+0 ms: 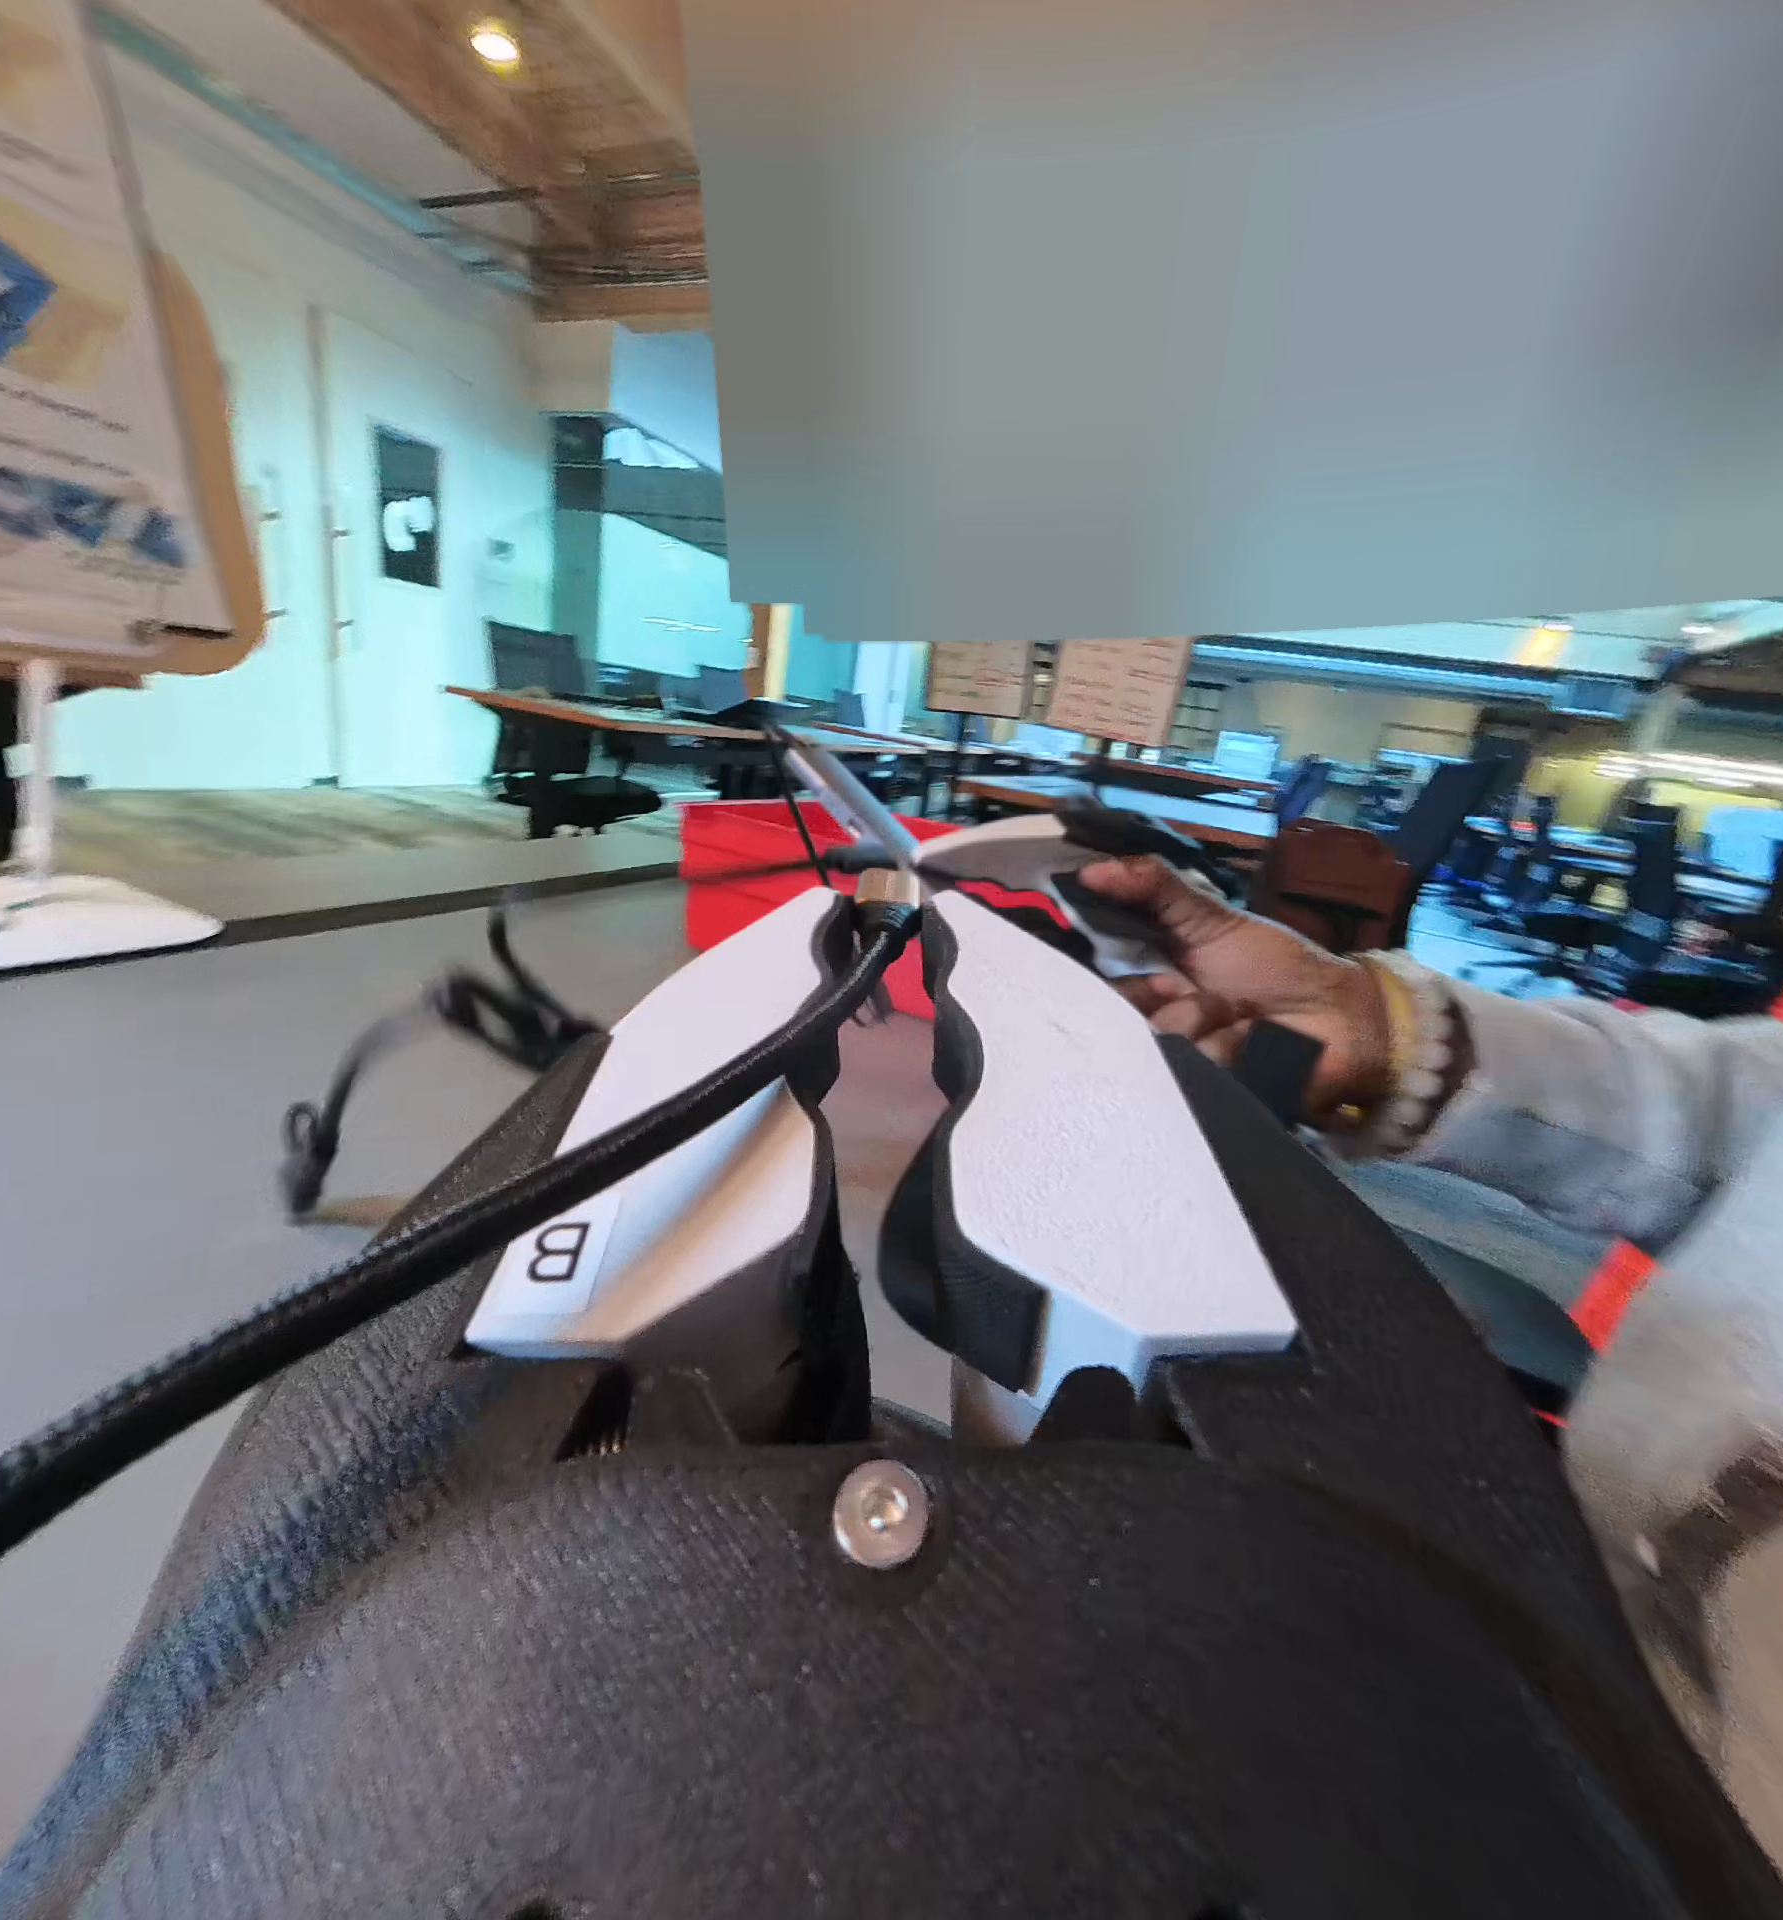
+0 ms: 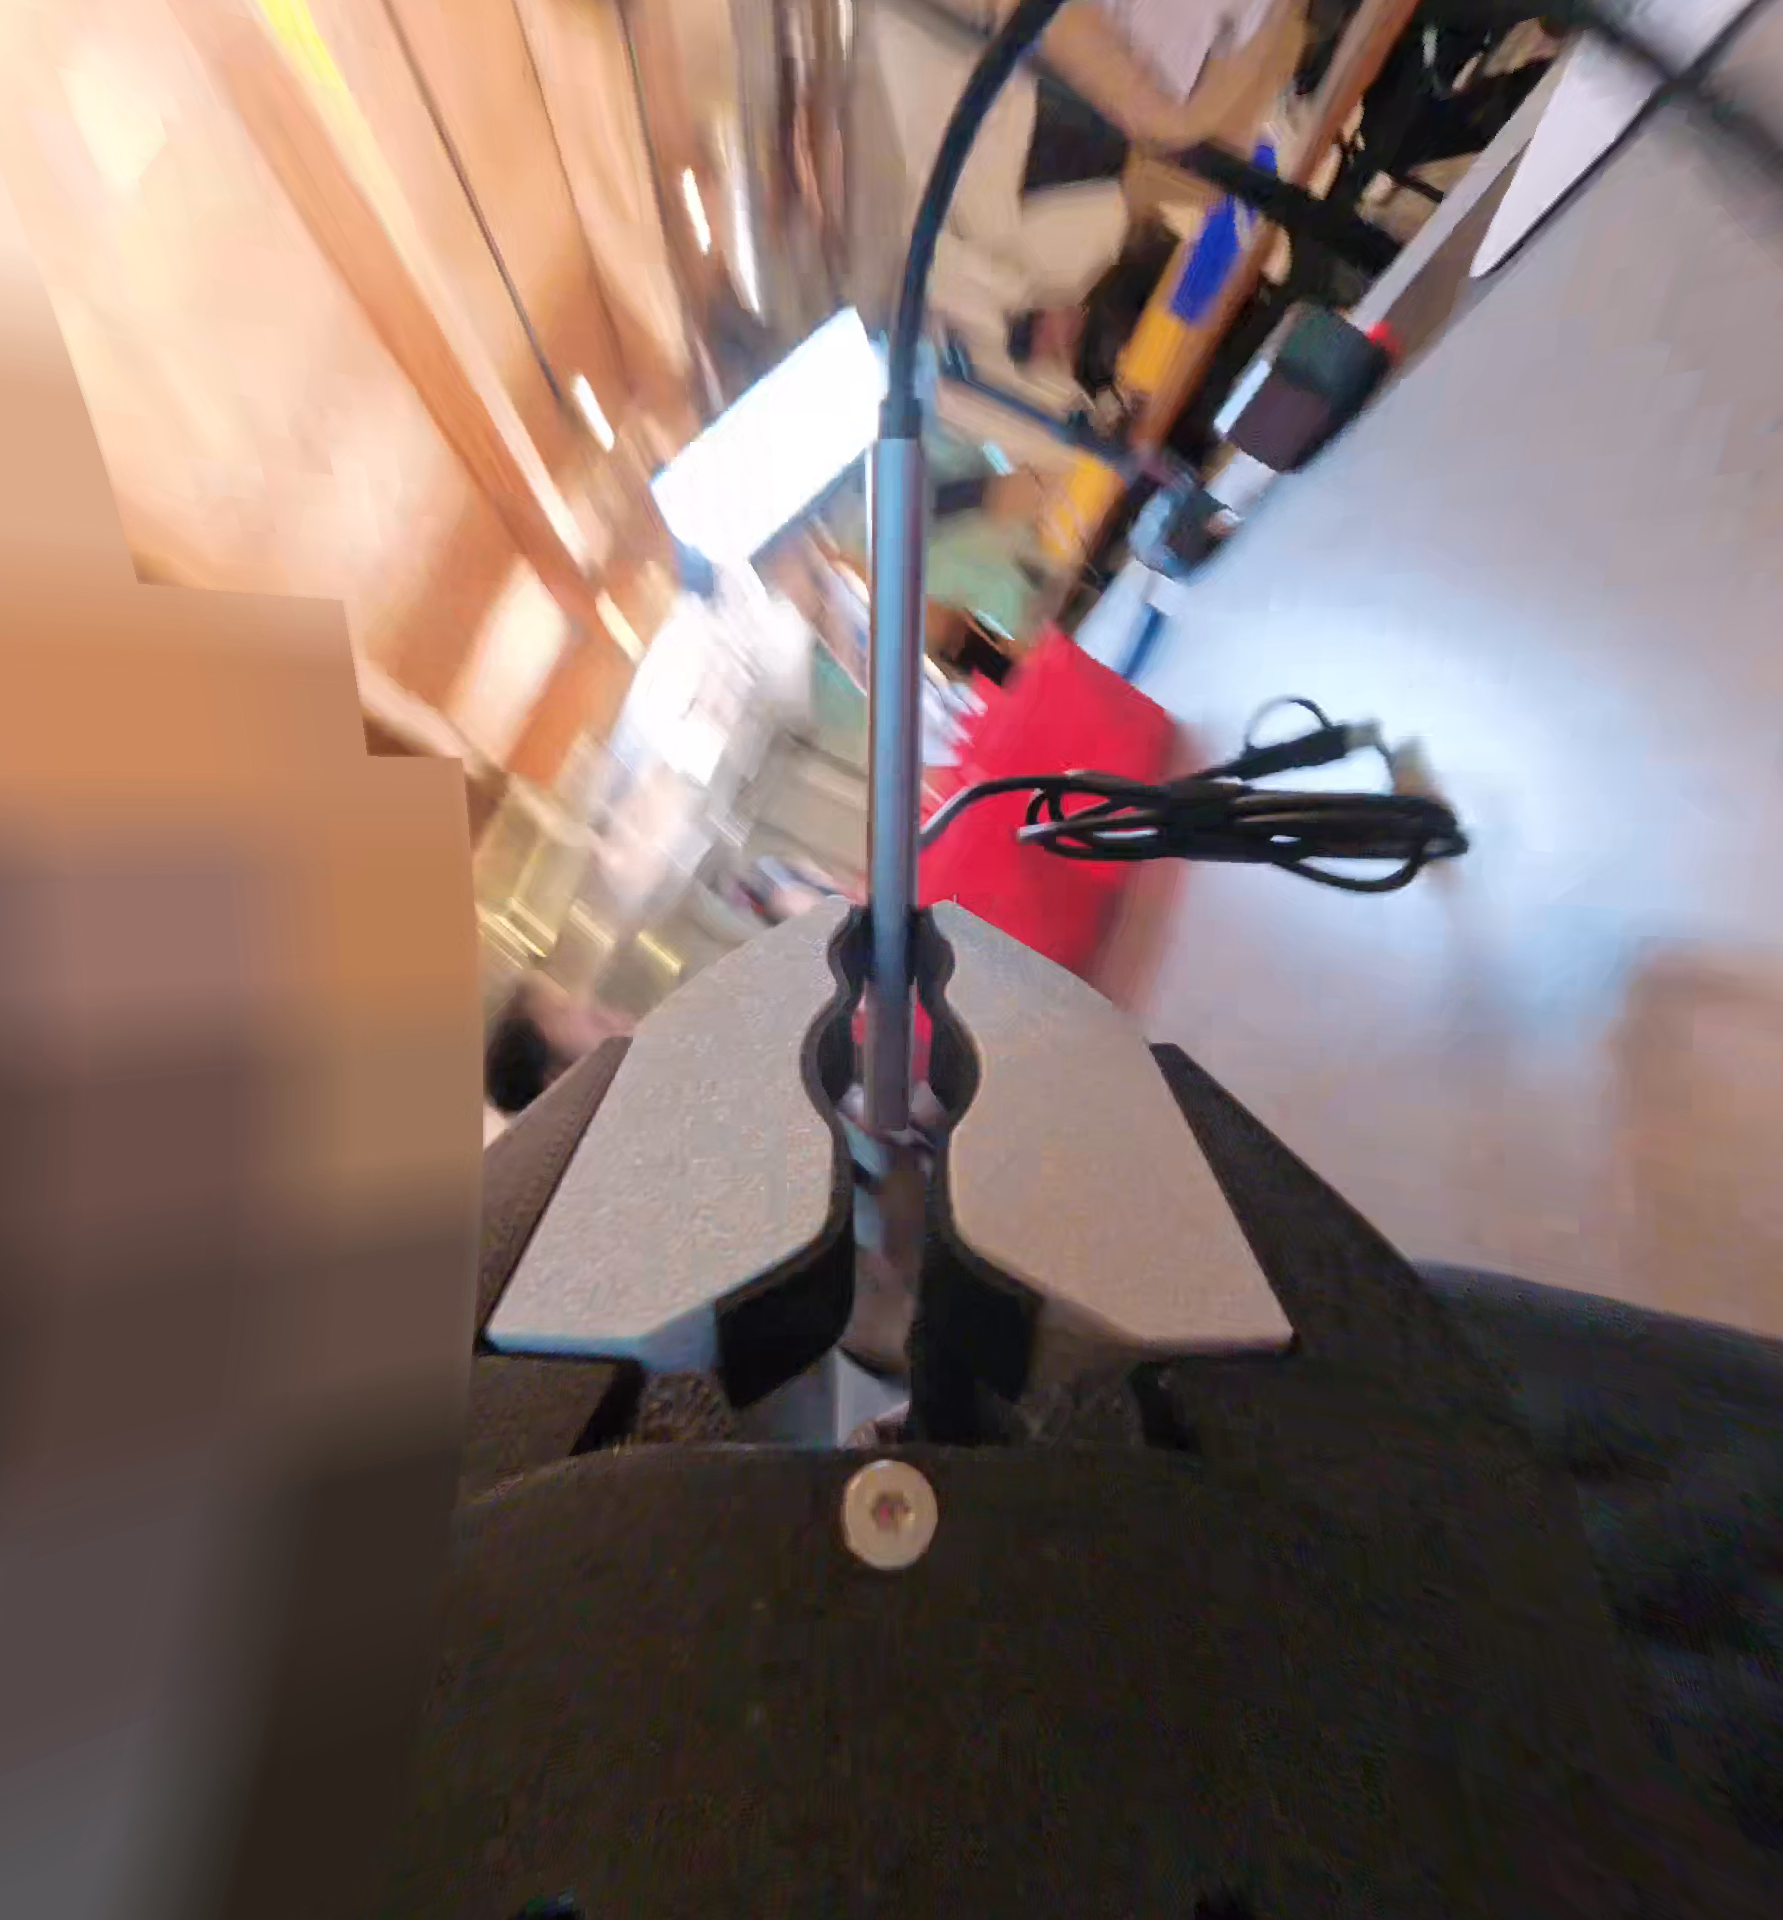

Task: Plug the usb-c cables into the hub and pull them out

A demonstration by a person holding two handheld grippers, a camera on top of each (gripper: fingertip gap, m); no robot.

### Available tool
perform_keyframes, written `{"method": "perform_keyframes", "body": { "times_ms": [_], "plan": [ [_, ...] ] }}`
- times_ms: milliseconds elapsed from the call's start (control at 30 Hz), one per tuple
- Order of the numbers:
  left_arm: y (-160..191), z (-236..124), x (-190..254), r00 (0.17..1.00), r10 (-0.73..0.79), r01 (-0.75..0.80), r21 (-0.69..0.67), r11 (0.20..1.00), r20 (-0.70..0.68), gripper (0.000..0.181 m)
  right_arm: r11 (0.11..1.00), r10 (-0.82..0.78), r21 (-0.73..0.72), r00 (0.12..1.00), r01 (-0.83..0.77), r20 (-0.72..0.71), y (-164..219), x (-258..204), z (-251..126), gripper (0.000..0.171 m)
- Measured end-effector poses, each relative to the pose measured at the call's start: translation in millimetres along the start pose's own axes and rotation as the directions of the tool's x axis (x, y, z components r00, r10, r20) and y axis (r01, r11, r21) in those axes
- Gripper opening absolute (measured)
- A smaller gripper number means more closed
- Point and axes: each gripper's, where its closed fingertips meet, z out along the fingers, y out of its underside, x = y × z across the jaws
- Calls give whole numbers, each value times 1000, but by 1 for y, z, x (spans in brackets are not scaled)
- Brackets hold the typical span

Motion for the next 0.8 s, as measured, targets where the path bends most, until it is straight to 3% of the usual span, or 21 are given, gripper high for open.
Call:
{"method": "perform_keyframes", "body": {
  "times_ms": [67, 100, 233, 400, 800],
  "plan": [
    [1, 5, -7, 995, 47, -46, -10, 999, 93, 13, 933, 296, 172, 946, -317, 135, -8, 2, 12, 9],
    [1, 8, -9, 989, 82, -80, -16, 997, 125, 13, 889, 371, 212, 910, -406, 185, -6, 4, 18, 9],
    [12, 18, -7, 957, 219, -205, -90, 975, 190, 13, 805, 465, 281, 850, -522, 248, 11, 9, 42, 9],
    [17, 23, -11, 900, 365, -335, -155, 929, 240, 14, 799, 463, 289, 846, -527, 263, 22, 1, 56, 9],
    [15, 25, -10, 889, 379, -354, -138, 925, 257, 14, 815, 420, 294, 859, -499, 291, 22, -6, 59, 9]
  ]
}}
